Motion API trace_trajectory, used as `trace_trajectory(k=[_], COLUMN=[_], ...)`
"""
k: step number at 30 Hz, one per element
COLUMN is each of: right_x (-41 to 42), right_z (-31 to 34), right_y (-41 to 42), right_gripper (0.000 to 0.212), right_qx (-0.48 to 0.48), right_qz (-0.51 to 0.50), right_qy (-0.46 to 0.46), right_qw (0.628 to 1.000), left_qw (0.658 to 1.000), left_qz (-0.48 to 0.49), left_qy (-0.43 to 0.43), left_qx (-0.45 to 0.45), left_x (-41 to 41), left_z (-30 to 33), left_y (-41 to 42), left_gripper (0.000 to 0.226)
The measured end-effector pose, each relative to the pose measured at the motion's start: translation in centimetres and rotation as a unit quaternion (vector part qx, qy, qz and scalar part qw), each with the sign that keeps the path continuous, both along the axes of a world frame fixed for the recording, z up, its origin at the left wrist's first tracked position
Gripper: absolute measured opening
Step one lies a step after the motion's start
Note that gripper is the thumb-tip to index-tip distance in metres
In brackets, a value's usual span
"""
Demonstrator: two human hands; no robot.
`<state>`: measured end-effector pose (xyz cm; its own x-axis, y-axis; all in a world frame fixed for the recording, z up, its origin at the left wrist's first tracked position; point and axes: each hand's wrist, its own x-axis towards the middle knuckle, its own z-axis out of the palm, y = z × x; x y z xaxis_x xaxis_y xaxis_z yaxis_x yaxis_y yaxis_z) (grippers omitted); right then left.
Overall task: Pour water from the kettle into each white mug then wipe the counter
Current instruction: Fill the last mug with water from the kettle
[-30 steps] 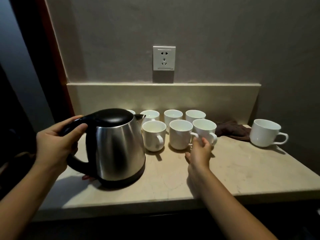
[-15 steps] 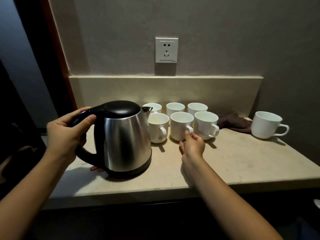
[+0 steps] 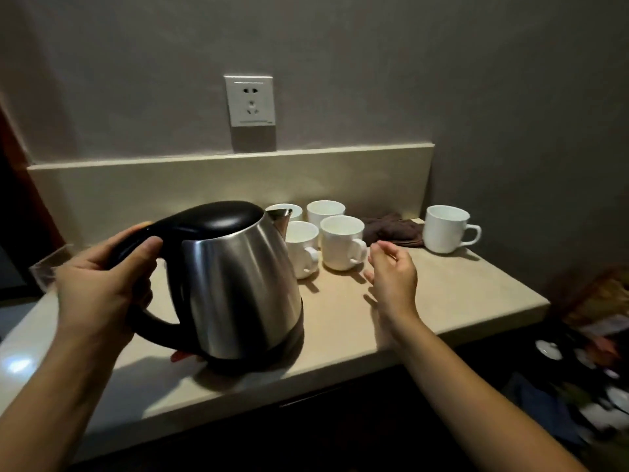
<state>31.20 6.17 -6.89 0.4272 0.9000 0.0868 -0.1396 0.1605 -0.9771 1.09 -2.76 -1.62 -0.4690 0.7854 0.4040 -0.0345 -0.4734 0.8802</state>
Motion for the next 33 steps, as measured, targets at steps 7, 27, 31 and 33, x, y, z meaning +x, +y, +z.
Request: trace_trajectory(k=[7,27,31,33], right_x=[12.6,22.4,23.3,23.6], right_z=[2.5,2.0,2.0,1.9], right_y=[3.3,10.8,11.4,11.6], right_gripper=[0.027,0.019,0.029,0.024], right_qx=[-0.001,-0.158,-0.181,-0.175], right_qz=[-0.169,0.041,0.066,0.079], right_qy=[-0.125,0.073,0.071,0.079], right_qw=[0.978,0.984,0.979,0.978], left_qw=[0.996,0.988,0.991,0.994], left_qz=[-0.079,-0.153,-0.126,-0.1], left_qy=[0.037,0.011,0.03,0.039], left_qx=[-0.021,-0.016,-0.009,0.002], left_x=[6.6,22.4,23.6,24.0], left_z=[1.6,3.8,4.3,4.3], left_y=[1.5,4.0,3.5,2.9], left_gripper=[0.053,0.04,0.043,0.045])
